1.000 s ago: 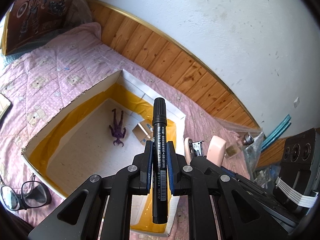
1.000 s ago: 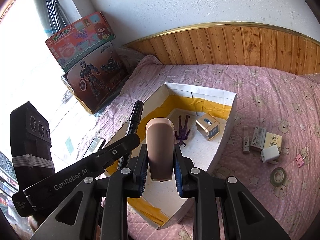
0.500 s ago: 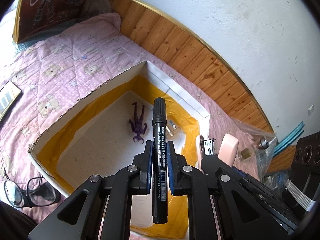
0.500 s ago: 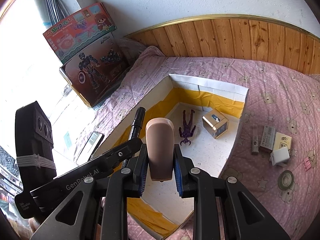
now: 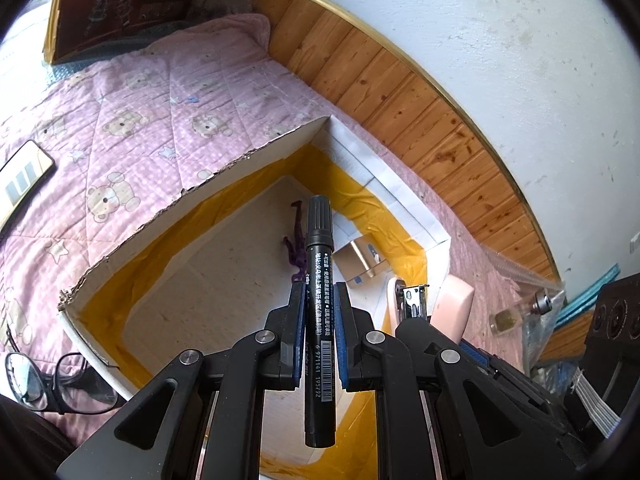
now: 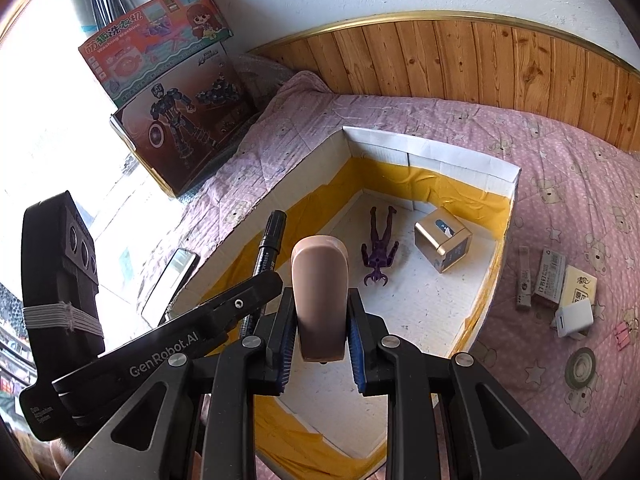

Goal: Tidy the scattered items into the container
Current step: 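Carry the black marker and pink stapler over the white cardboard box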

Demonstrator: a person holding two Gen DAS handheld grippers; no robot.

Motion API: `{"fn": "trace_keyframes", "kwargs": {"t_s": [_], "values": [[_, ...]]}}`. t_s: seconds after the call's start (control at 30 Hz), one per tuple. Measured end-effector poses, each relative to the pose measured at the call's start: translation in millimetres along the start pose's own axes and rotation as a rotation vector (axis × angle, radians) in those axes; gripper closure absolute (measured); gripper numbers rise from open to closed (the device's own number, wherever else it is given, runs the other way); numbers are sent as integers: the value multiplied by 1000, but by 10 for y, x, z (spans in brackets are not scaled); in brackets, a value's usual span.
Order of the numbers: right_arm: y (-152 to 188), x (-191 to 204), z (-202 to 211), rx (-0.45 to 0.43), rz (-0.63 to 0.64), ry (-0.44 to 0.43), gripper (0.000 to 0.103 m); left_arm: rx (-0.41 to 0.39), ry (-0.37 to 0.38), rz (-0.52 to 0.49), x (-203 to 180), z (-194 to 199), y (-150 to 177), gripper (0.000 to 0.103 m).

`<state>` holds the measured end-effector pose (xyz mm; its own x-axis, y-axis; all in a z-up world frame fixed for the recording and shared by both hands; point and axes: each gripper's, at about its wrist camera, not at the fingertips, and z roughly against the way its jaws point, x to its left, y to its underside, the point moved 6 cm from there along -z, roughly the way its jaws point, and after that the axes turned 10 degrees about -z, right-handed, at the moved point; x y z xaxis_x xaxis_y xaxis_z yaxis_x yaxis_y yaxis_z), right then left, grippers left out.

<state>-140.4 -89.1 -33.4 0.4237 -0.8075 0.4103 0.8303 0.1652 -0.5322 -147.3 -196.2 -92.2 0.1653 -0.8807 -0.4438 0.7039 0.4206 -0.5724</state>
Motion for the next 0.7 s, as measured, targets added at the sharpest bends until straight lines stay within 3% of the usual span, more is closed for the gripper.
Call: {"fn": "trace_keyframes", "kwargs": {"t_s": [0.47,0.7], "values": [[-24,16,-359,89,54,70,78,45,-60,67,252,-195,33,90],[-41,-29,-524,144,65,98,78,50,-102,47,274,-250,22,90]]}}
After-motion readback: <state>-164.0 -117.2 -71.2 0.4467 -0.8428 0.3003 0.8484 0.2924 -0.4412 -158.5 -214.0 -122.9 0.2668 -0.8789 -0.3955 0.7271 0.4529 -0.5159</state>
